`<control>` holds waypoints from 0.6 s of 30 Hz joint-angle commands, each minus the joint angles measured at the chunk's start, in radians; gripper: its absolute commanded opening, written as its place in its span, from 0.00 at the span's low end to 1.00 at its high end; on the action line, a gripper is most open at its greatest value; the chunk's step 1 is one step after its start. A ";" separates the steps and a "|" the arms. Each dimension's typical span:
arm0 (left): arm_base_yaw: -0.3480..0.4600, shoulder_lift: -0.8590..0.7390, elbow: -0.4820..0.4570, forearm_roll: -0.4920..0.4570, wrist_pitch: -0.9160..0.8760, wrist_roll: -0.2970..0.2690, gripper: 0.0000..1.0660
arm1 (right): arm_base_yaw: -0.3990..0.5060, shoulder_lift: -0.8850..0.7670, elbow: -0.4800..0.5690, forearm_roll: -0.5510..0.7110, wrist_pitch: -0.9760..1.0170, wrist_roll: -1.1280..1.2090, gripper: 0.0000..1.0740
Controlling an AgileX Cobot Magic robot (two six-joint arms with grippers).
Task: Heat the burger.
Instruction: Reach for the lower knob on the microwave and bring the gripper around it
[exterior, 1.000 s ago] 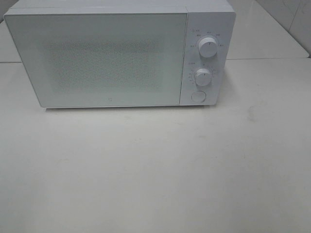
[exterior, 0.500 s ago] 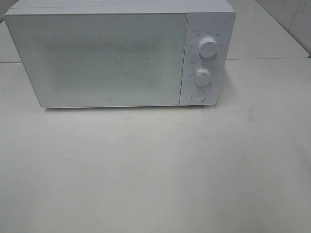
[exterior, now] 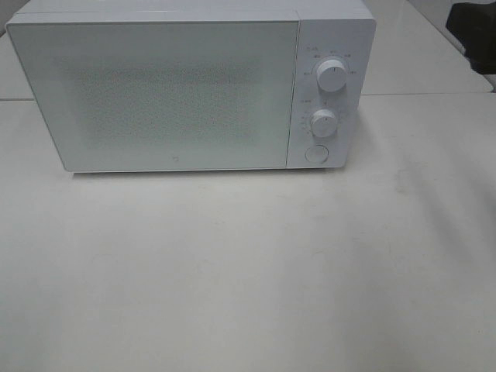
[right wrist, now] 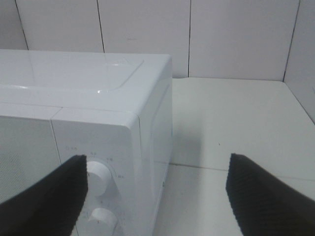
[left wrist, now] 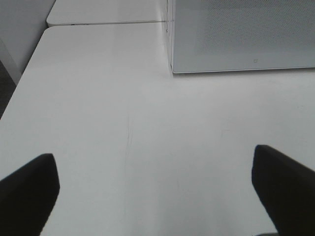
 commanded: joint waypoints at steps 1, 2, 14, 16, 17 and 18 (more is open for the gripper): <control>0.000 -0.023 0.004 -0.005 0.002 -0.004 0.94 | -0.002 0.140 0.036 0.102 -0.262 -0.084 0.71; 0.000 -0.023 0.004 -0.005 0.002 -0.004 0.94 | 0.005 0.173 0.052 0.147 -0.328 -0.118 0.71; 0.000 -0.023 0.004 -0.005 0.002 -0.004 0.94 | 0.340 0.500 0.091 0.751 -0.793 -0.402 0.71; 0.000 -0.023 0.004 -0.005 0.002 -0.004 0.94 | 0.393 0.540 0.091 0.797 -0.824 -0.399 0.71; 0.000 -0.023 0.004 -0.005 0.002 -0.004 0.94 | 0.441 0.577 0.088 0.842 -0.844 -0.392 0.71; 0.000 -0.023 0.004 -0.005 0.002 -0.004 0.94 | 0.441 0.577 0.088 0.842 -0.844 -0.392 0.71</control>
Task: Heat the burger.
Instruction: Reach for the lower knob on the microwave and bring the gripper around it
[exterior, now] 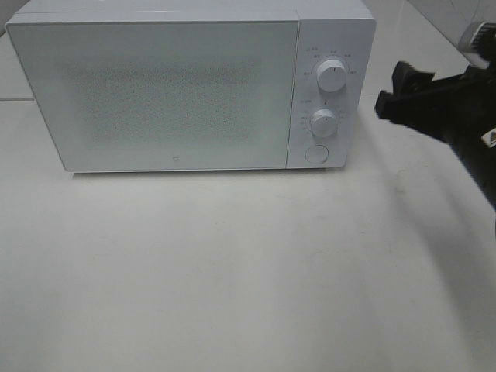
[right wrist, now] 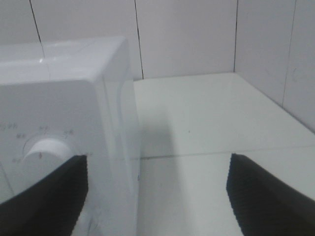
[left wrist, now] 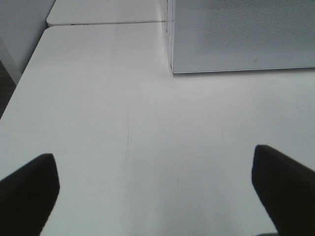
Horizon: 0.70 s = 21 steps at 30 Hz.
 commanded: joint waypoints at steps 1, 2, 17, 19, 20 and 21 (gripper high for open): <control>0.000 -0.023 0.004 -0.005 0.002 -0.004 0.94 | 0.086 0.057 -0.009 0.098 -0.107 -0.008 0.71; 0.000 -0.023 0.004 -0.005 0.002 -0.004 0.94 | 0.141 0.089 -0.032 0.196 -0.115 -0.020 0.71; 0.000 -0.023 0.004 -0.005 0.002 -0.004 0.94 | 0.244 0.285 -0.233 0.350 -0.111 -0.086 0.71; 0.000 -0.023 0.004 -0.005 0.002 -0.004 0.94 | 0.244 0.294 -0.245 0.350 -0.106 -0.086 0.71; 0.000 -0.023 0.004 -0.005 0.002 -0.004 0.94 | 0.244 0.321 -0.274 0.343 -0.096 -0.086 0.71; 0.000 -0.023 0.004 -0.005 0.002 -0.004 0.94 | 0.244 0.321 -0.274 0.343 -0.096 -0.086 0.71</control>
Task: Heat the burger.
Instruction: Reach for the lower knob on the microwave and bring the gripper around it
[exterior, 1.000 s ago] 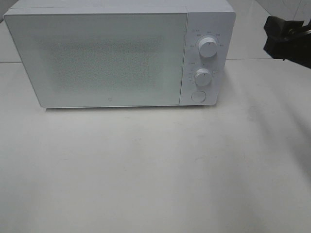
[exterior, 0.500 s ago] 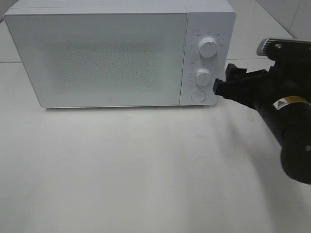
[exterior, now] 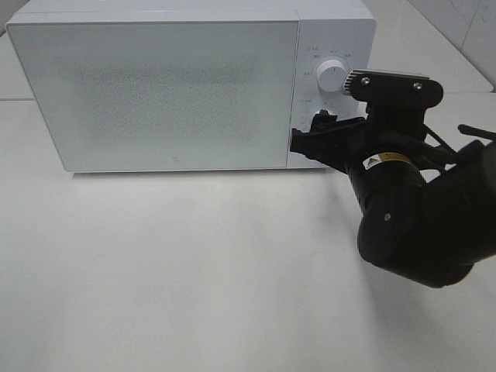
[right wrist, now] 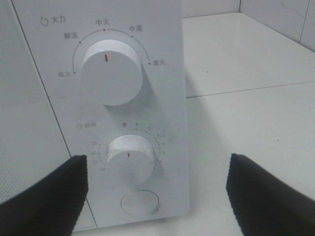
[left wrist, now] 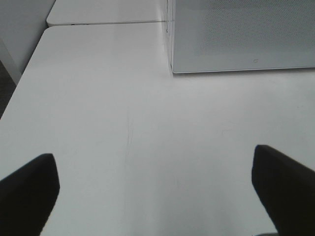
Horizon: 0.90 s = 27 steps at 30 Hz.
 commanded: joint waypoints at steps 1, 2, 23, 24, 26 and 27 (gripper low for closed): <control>0.000 -0.023 0.004 -0.005 0.002 -0.004 0.94 | 0.000 0.051 -0.058 -0.016 -0.085 -0.017 0.71; 0.000 -0.023 0.004 -0.005 0.002 -0.004 0.94 | 0.000 0.051 -0.058 -0.016 -0.085 -0.017 0.71; 0.000 -0.023 0.004 -0.005 0.002 -0.004 0.94 | -0.092 0.201 -0.188 -0.121 -0.050 0.066 0.71; 0.000 -0.023 0.004 -0.005 0.002 -0.004 0.94 | -0.092 0.209 -0.193 -0.119 -0.050 0.068 0.71; 0.000 -0.023 0.004 -0.005 0.002 -0.004 0.94 | -0.093 0.224 -0.207 -0.119 -0.049 0.068 0.71; 0.000 -0.023 0.004 -0.005 0.002 -0.004 0.94 | -0.093 0.224 -0.207 -0.119 -0.049 0.068 0.71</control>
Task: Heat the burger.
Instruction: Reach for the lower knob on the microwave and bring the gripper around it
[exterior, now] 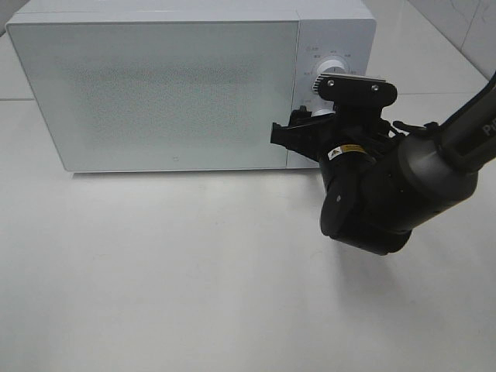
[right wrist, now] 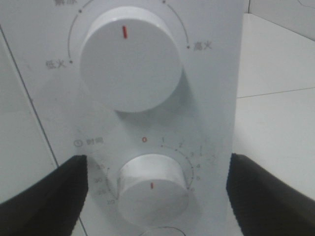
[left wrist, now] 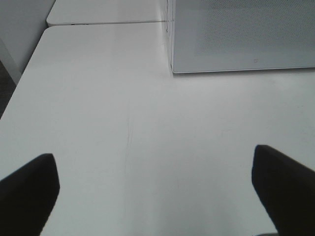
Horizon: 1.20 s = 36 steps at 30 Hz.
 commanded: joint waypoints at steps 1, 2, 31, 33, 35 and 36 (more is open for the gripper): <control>0.000 -0.023 0.004 -0.004 0.002 -0.004 0.94 | -0.004 0.023 -0.029 -0.008 -0.042 0.008 0.71; 0.000 -0.023 0.004 -0.004 0.002 -0.004 0.94 | -0.004 0.027 -0.038 -0.008 -0.042 0.008 0.71; 0.000 -0.023 0.004 -0.004 0.002 -0.004 0.94 | -0.004 0.027 -0.041 0.021 -0.043 0.078 0.50; 0.000 -0.023 0.004 -0.004 0.002 -0.004 0.94 | -0.004 0.027 -0.041 0.021 -0.043 0.078 0.47; 0.000 -0.023 0.004 -0.004 0.002 -0.004 0.94 | -0.004 0.027 -0.041 0.021 -0.043 0.079 0.39; 0.000 -0.023 0.004 -0.004 0.002 -0.004 0.94 | -0.004 0.027 -0.041 0.018 -0.043 0.083 0.31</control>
